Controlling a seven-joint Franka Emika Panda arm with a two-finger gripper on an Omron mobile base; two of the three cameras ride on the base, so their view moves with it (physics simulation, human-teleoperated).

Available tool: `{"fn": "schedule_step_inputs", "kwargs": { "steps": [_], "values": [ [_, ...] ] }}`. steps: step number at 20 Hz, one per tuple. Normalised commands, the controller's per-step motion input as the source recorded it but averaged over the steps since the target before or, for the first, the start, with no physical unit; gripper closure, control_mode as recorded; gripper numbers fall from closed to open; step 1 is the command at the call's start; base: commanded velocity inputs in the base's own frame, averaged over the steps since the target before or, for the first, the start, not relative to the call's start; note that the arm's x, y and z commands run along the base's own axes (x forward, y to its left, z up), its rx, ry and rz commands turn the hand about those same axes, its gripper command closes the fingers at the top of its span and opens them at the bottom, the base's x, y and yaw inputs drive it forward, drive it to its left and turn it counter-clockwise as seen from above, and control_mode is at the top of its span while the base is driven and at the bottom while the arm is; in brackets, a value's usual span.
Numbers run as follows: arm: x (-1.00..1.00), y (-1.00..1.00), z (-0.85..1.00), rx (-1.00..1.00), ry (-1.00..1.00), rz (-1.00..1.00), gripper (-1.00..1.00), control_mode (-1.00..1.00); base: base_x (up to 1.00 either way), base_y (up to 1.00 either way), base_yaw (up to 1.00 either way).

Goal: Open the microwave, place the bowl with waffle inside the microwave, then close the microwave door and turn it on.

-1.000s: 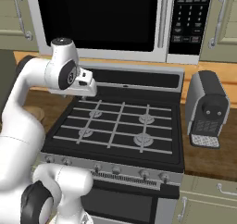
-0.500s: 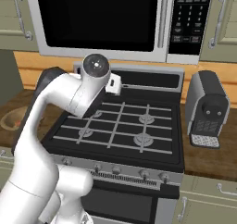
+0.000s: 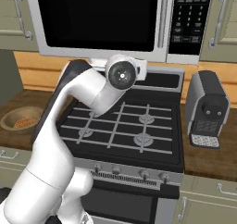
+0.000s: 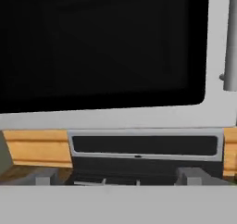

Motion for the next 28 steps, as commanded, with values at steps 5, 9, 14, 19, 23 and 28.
{"fn": "schedule_step_inputs", "kwargs": {
  "steps": [5,9,14,19,23,28],
  "values": [
    [0.30,-0.55,0.41,-0.02,-0.39,-0.14,-1.00,-1.00,0.00,0.00,0.00],
    [0.02,-0.71,0.73,0.00,-0.22,-0.11,-1.00,-1.00,0.00,0.00,0.00],
    [0.17,-0.52,0.65,0.01,-0.08,-0.06,-1.00,-1.00,0.00,0.00,0.00],
    [0.36,-0.34,0.03,0.00,0.00,-0.01,-1.00,-1.00,0.00,0.00,0.00],
    [0.35,-0.02,0.00,0.00,-0.02,0.00,-1.00,-1.00,0.00,0.00,0.00],
    [0.11,0.10,0.00,0.02,-0.14,0.00,-1.00,-1.00,0.00,0.00,0.00]
  ]
}}
